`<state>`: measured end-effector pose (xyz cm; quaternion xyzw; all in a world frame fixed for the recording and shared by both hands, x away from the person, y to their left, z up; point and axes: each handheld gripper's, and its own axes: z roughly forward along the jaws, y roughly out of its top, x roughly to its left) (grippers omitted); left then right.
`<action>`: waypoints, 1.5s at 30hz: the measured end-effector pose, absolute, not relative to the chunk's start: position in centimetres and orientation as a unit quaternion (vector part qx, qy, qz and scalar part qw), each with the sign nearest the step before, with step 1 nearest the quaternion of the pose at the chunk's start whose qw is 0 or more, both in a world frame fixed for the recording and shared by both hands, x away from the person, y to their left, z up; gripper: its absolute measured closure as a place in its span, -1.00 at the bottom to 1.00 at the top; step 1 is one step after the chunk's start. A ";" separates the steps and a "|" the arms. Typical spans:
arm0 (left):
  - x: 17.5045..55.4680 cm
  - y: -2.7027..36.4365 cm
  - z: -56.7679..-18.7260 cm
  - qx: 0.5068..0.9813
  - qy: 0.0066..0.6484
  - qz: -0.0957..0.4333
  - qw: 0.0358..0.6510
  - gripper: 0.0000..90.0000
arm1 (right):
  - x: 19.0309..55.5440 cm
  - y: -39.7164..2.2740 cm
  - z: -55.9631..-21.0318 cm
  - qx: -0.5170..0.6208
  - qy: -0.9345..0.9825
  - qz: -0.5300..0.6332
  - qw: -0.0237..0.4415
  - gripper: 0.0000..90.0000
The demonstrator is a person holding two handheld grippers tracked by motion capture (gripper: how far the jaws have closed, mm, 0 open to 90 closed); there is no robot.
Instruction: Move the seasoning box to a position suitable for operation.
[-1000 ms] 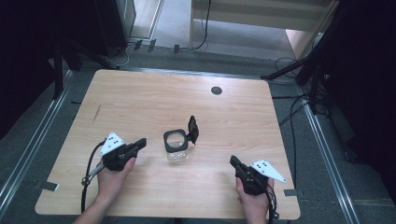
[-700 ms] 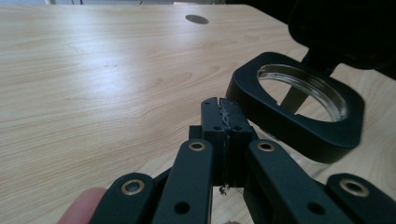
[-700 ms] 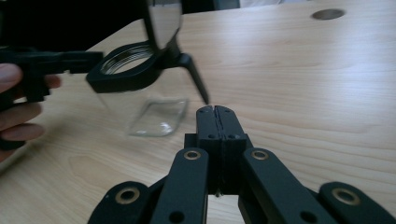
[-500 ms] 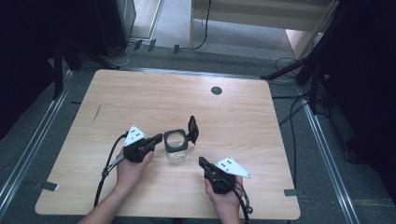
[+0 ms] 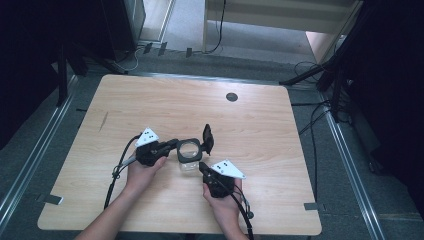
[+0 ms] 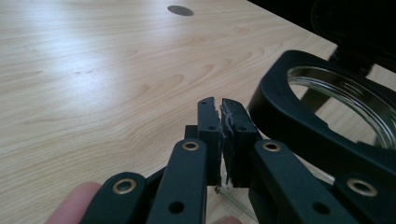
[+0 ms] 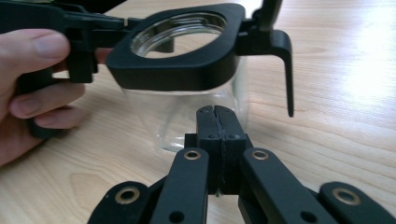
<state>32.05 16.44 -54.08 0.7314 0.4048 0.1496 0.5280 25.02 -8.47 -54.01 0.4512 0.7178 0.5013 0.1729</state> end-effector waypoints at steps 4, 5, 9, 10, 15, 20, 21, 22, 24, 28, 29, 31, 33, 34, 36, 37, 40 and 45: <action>31.5 16.1 -54.0 0.742 0.387 0.153 0.526 1.00 | 25.4 -9.0 -54.1 0.461 0.716 0.493 0.180 1.00; 31.4 16.1 -54.0 0.744 0.381 0.153 0.527 1.00 | 25.5 -9.2 -54.0 0.463 0.714 0.492 0.182 1.00; 30.7 15.8 -53.9 0.748 0.377 0.152 0.525 1.00 | 25.7 -9.7 -53.8 0.471 0.710 0.488 0.188 1.00; 30.4 15.7 -53.9 0.749 0.375 0.152 0.525 1.00 | 25.8 -9.8 -53.8 0.474 0.708 0.487 0.189 1.00; 28.9 15.3 -53.9 0.750 0.375 0.157 0.521 0.99 | 26.1 -10.2 -53.7 0.494 0.697 0.483 0.191 1.00; 28.0 14.9 -54.0 0.751 0.371 0.157 0.523 0.98 | 26.4 -10.5 -53.5 0.498 0.692 0.485 0.197 1.00; 27.5 14.6 -54.0 0.754 0.365 0.153 0.524 0.97 | 26.5 -10.6 -53.4 0.497 0.691 0.487 0.197 1.00; 27.3 14.5 -54.0 0.755 0.363 0.152 0.524 0.97 | 26.6 -10.6 -53.4 0.498 0.690 0.488 0.196 1.00; 27.0 14.2 -54.0 0.757 0.361 0.153 0.523 0.96 | 26.6 -10.7 -53.3 0.496 0.690 0.489 0.195 1.00; 25.9 13.5 -53.9 0.756 0.361 0.155 0.524 0.94 | 27.0 -11.0 -53.1 0.491 0.688 0.496 0.198 1.00; 25.8 13.4 -53.9 0.755 0.362 0.157 0.524 0.94 | 27.1 -11.0 -53.0 0.492 0.686 0.498 0.197 1.00; 25.6 13.4 -53.9 0.757 0.362 0.161 0.520 0.93 | 27.1 -11.1 -53.0 0.492 0.687 0.498 0.196 1.00; 25.3 13.5 -53.8 0.755 0.363 0.165 0.520 0.94 | 27.1 -11.1 -52.8 0.484 0.690 0.498 0.201 1.00; 25.0 13.8 -53.8 0.752 0.367 0.165 0.523 0.96 | 27.2 -11.3 -52.5 0.479 0.691 0.501 0.203 1.00; 24.5 14.3 -53.7 0.749 0.369 0.162 0.526 1.00 | 27.3 -11.5 -52.3 0.477 0.691 0.504 0.203 1.00; 24.1 14.6 -53.6 0.751 0.364 0.163 0.526 1.00 | 27.7 -11.9 -51.7 0.474 0.689 0.508 0.209 1.00; 22.9 14.5 -53.8 0.763 0.340 0.133 0.533 1.00 | 28.8 -12.3 -50.9 0.473 0.689 0.512 0.200 1.00; 21.8 12.8 -54.0 0.787 0.284 0.098 0.539 1.00 | 30.3 -12.4 -49.3 0.474 0.687 0.513 0.202 1.00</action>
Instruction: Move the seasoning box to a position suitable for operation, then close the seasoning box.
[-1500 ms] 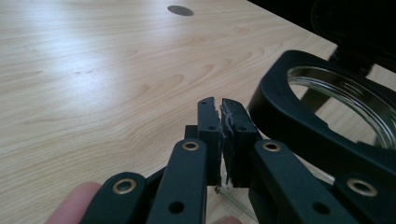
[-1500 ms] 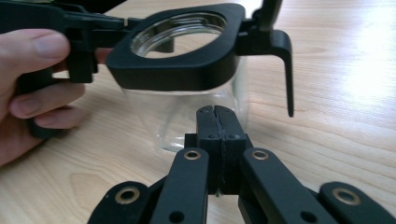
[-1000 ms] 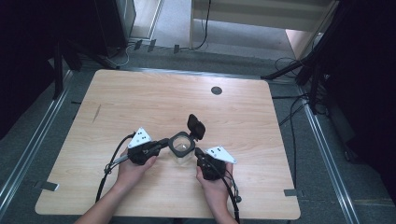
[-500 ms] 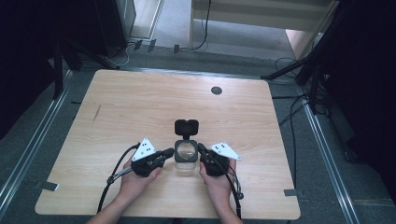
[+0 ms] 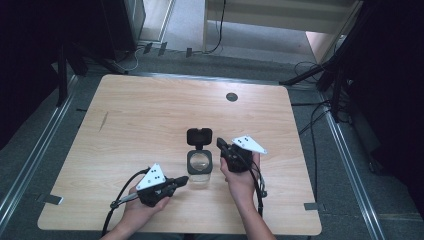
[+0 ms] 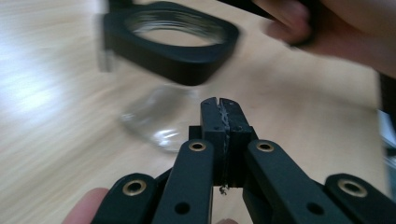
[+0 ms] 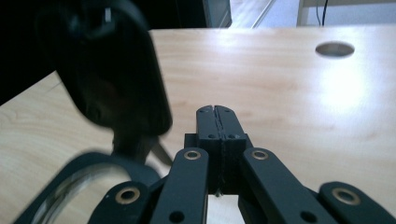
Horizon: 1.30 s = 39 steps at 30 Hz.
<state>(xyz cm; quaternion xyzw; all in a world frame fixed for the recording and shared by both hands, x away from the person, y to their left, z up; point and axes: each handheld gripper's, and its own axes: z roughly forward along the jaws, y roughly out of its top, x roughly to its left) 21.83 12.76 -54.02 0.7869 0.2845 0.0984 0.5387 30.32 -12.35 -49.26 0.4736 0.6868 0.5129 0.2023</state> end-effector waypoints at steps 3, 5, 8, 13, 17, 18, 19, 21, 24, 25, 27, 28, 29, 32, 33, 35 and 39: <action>21.9 11.7 -54.4 0.801 0.262 0.092 0.531 1.00 | 31.7 -12.1 -47.2 0.464 0.689 0.515 0.210 1.00; 22.0 11.6 -54.5 0.800 0.262 0.094 0.531 1.00 | 32.2 -12.0 -46.0 0.464 0.683 0.523 0.211 1.00; 22.4 11.5 -54.5 0.794 0.273 0.099 0.534 1.00 | 32.6 -11.8 -44.8 0.461 0.679 0.532 0.208 1.00; 22.6 11.2 -54.6 0.792 0.273 0.111 0.535 1.00 | 33.1 -10.3 -42.8 0.441 0.693 0.535 0.196 1.00; 22.7 11.1 -54.8 0.793 0.273 0.113 0.533 1.00 | 33.0 -9.0 -42.2 0.430 0.708 0.527 0.191 1.00; 22.7 11.0 -54.8 0.794 0.272 0.113 0.532 1.00 | 32.8 -8.8 -42.3 0.427 0.713 0.521 0.194 1.00; 22.7 11.0 -54.8 0.794 0.272 0.113 0.532 1.00 | 32.7 -8.6 -42.3 0.422 0.720 0.515 0.195 1.00; 22.7 10.9 -54.9 0.795 0.272 0.115 0.529 1.00 | 32.6 -8.5 -42.4 0.418 0.726 0.510 0.195 1.00; 22.7 10.8 -54.9 0.795 0.274 0.118 0.528 1.00 | 32.1 -8.5 -42.3 0.416 0.728 0.509 0.195 1.00; 22.8 10.8 -54.9 0.796 0.275 0.115 0.528 1.00 | 32.0 -8.6 -42.3 0.415 0.729 0.509 0.192 1.00; 22.8 10.8 -54.9 0.796 0.274 0.116 0.527 1.00 | 31.6 -8.7 -42.2 0.413 0.729 0.510 0.195 1.00; 22.8 10.8 -54.9 0.795 0.274 0.118 0.528 1.00 | 31.4 -8.8 -42.1 0.411 0.728 0.513 0.192 1.00; 22.8 10.8 -54.9 0.795 0.274 0.118 0.528 1.00 | 31.2 -8.8 -42.1 0.410 0.727 0.516 0.192 1.00; 22.7 10.8 -54.9 0.794 0.275 0.119 0.528 1.00 | 30.4 -8.8 -42.1 0.402 0.727 0.523 0.192 1.00; 22.7 10.8 -54.9 0.795 0.275 0.119 0.528 1.00 | 30.1 -8.8 -42.2 0.399 0.732 0.519 0.188 1.00; 22.7 10.8 -54.9 0.795 0.274 0.119 0.528 1.00 | 29.6 -8.6 -42.6 0.390 0.742 0.512 0.189 1.00; 22.7 10.8 -54.9 0.795 0.273 0.119 0.528 1.00 | 29.2 -8.9 -42.2 0.396 0.724 0.526 0.206 1.00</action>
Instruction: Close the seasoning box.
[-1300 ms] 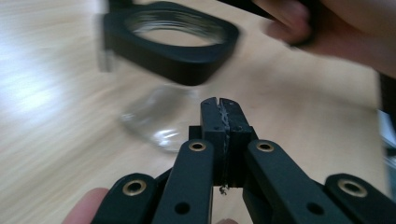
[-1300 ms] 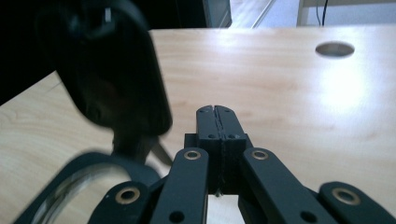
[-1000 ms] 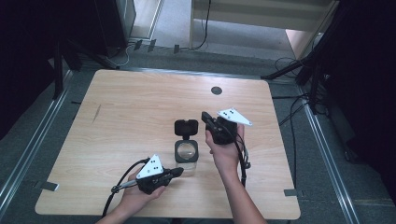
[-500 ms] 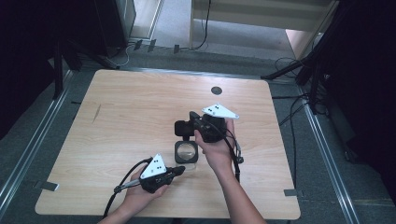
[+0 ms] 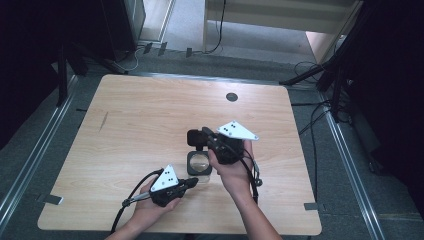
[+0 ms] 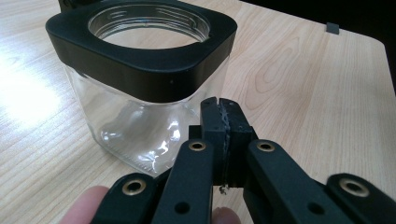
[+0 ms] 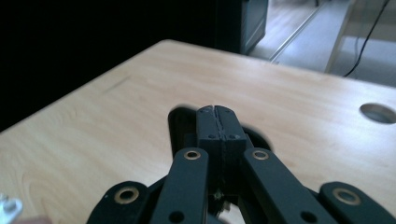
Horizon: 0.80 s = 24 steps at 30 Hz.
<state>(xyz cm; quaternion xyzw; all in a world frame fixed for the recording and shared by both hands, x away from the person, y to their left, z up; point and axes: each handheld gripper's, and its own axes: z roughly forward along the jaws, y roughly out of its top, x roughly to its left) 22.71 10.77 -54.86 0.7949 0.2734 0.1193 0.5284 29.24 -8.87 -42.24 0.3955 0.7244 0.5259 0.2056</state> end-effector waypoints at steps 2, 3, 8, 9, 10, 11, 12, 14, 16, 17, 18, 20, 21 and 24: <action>22.7 10.7 -54.9 0.795 0.273 0.119 0.529 1.00 | 29.8 -8.9 -41.4 0.404 0.715 0.527 0.218 1.00; 22.7 10.7 -54.9 0.795 0.273 0.119 0.529 1.00 | 30.3 -8.8 -41.2 0.403 0.717 0.519 0.231 1.00; 22.7 10.8 -54.9 0.794 0.273 0.120 0.529 1.00 | 32.5 -8.4 -42.0 0.429 0.729 0.493 0.205 1.00; 22.7 10.8 -54.9 0.794 0.273 0.120 0.529 1.00 | 32.5 -8.4 -42.0 0.429 0.729 0.493 0.205 1.00; 22.7 10.8 -54.9 0.795 0.271 0.120 0.530 1.00 | 32.3 -8.5 -42.4 0.428 0.728 0.497 0.200 1.00; 22.7 10.8 -54.9 0.795 0.271 0.120 0.530 1.00 | 32.1 -8.6 -42.4 0.429 0.725 0.500 0.200 1.00; 22.6 10.8 -54.9 0.795 0.270 0.122 0.529 1.00 | 31.9 -8.7 -42.4 0.430 0.724 0.502 0.199 1.00; 22.6 10.7 -54.9 0.797 0.267 0.125 0.527 1.00 | 31.6 -8.9 -42.4 0.428 0.723 0.504 0.198 1.00; 22.6 10.6 -54.9 0.797 0.268 0.124 0.527 1.00 | 30.9 -9.1 -42.5 0.423 0.725 0.508 0.194 1.00; 22.6 10.6 -54.9 0.797 0.268 0.124 0.527 1.00 | 30.9 -9.1 -42.5 0.423 0.725 0.508 0.194 1.00; 22.6 10.6 -54.9 0.797 0.268 0.124 0.527 1.00 | 30.2 -9.0 -42.6 0.415 0.731 0.507 0.191 1.00; 22.6 10.6 -54.9 0.796 0.270 0.124 0.527 1.00 | 29.7 -8.9 -43.0 0.409 0.736 0.506 0.189 1.00; 22.6 10.6 -54.8 0.797 0.269 0.125 0.526 1.00 | 29.3 -8.8 -43.3 0.407 0.738 0.506 0.186 1.00; 22.6 10.6 -54.9 0.796 0.270 0.124 0.527 1.00 | 27.9 -8.8 -44.6 0.402 0.741 0.507 0.180 1.00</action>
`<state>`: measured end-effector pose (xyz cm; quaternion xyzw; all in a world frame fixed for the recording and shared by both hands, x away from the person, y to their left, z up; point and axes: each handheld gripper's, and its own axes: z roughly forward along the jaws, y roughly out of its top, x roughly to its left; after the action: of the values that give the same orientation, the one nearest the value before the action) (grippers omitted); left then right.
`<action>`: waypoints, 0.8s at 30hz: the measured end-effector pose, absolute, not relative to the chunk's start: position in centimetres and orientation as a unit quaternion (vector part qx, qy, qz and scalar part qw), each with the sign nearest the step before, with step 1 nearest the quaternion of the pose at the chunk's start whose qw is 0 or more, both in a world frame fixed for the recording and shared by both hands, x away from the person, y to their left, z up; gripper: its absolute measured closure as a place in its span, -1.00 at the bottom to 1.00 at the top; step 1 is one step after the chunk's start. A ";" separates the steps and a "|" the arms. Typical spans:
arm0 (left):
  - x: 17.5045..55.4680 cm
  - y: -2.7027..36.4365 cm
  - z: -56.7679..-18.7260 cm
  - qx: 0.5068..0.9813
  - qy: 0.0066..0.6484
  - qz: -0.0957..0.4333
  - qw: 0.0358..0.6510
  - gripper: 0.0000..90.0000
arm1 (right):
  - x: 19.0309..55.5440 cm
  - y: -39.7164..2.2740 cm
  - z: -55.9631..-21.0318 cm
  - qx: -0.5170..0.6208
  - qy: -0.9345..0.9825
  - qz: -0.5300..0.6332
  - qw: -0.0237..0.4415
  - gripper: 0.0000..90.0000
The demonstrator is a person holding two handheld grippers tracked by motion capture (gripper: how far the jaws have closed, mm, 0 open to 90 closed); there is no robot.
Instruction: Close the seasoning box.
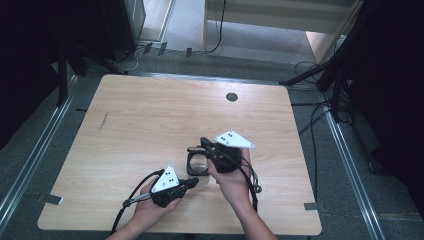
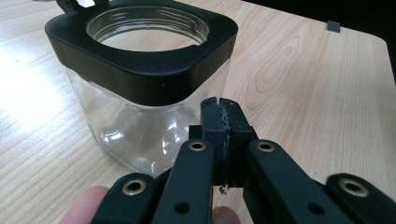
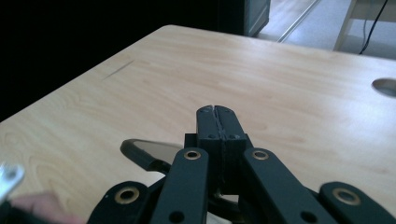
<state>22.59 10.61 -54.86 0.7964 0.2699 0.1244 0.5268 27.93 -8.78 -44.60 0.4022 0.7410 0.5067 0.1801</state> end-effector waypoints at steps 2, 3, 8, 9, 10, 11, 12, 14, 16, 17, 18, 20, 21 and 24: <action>22.6 10.6 -54.9 0.797 0.269 0.125 0.526 1.00 | 26.9 -8.9 -45.8 0.401 0.744 0.505 0.177 1.00; 22.6 10.6 -54.9 0.797 0.269 0.125 0.526 1.00 | 26.4 -9.0 -46.5 0.400 0.745 0.504 0.177 1.00; 22.6 10.6 -54.9 0.797 0.269 0.125 0.527 1.00 | 24.9 -9.2 -49.2 0.403 0.742 0.505 0.180 1.00; 22.6 10.6 -54.9 0.797 0.269 0.125 0.526 1.00 | 24.8 -9.4 -49.4 0.405 0.736 0.510 0.186 1.00; 22.6 10.6 -54.8 0.796 0.269 0.127 0.527 1.00 | 24.8 -9.4 -49.3 0.407 0.732 0.513 0.186 1.00; 22.6 10.7 -54.8 0.795 0.270 0.127 0.528 1.00 | 24.9 -9.5 -49.1 0.408 0.729 0.517 0.184 1.00; 22.5 10.7 -54.9 0.793 0.269 0.128 0.532 1.00 | 25.0 -9.5 -48.9 0.407 0.728 0.519 0.187 1.00; 22.5 10.8 -54.8 0.791 0.270 0.127 0.534 1.00 | 25.0 -9.6 -48.6 0.404 0.726 0.521 0.193 1.00; 22.4 11.1 -54.8 0.789 0.267 0.125 0.539 1.00 | 25.0 -10.1 -47.9 0.401 0.721 0.528 0.203 0.93; 22.3 11.5 -54.6 0.786 0.267 0.121 0.545 1.00 | 25.0 -10.4 -47.8 0.400 0.717 0.532 0.209 0.81; 22.2 11.8 -54.6 0.784 0.266 0.118 0.548 1.00 | 25.1 -10.8 -47.6 0.397 0.711 0.540 0.213 0.63; 22.1 12.4 -54.4 0.779 0.265 0.107 0.558 0.93 | 25.1 -11.7 -47.3 0.396 0.701 0.554 0.214 0.26; 22.1 12.4 -54.4 0.779 0.265 0.107 0.558 0.86 | 25.1 -11.7 -47.3 0.396 0.701 0.554 0.214 0.26; 22.1 13.4 -54.1 0.775 0.263 0.093 0.568 0.61 | 25.3 -13.5 -46.9 0.412 0.693 0.550 0.220 -0.12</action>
<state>22.15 13.39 -54.14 0.7746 0.2630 0.0929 0.5676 25.27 -13.50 -46.91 0.4118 0.6930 0.5495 0.2197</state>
